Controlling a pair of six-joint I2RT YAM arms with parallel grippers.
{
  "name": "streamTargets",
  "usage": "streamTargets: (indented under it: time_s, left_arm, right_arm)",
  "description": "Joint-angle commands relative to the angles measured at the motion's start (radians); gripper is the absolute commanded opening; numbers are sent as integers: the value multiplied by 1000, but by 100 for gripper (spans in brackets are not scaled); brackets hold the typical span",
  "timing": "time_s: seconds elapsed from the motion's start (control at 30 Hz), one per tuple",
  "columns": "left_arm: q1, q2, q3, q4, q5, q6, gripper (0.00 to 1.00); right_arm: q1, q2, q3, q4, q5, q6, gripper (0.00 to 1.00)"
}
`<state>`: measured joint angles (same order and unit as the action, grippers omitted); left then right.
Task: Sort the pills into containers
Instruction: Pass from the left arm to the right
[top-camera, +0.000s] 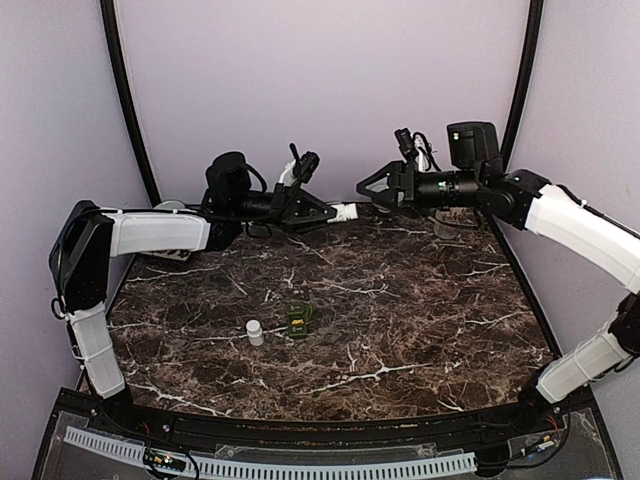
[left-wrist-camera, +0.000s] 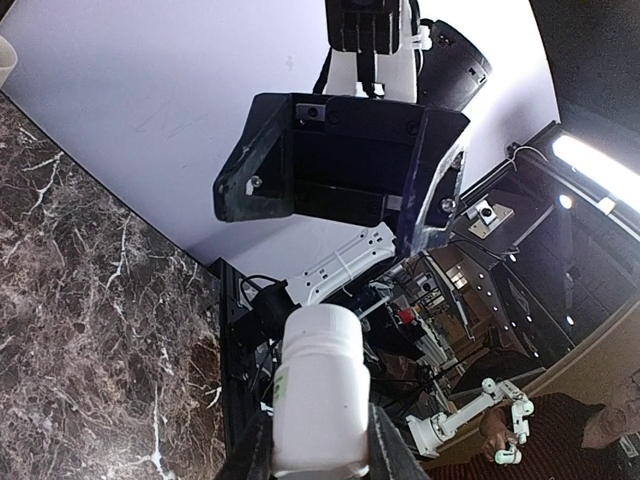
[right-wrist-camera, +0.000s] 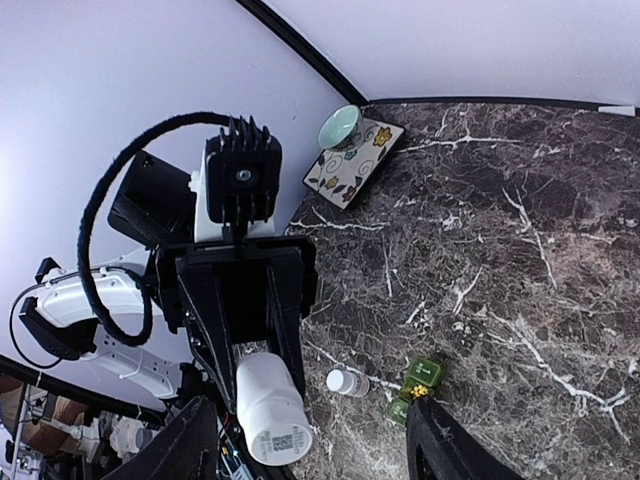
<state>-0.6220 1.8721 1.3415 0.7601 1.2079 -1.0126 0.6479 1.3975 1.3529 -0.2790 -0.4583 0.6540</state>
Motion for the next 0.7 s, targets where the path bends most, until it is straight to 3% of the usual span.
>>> streamTargets:
  time_s: [0.0, 0.67]
  left_arm:
    - [-4, 8, 37, 92, 34, -68, 0]
    - [-2, 54, 80, 90, 56, -87, 0]
  right_arm:
    - [9, 27, 32, -26, -62, -36, 65]
    - [49, 98, 100, -73, -115, -65, 60]
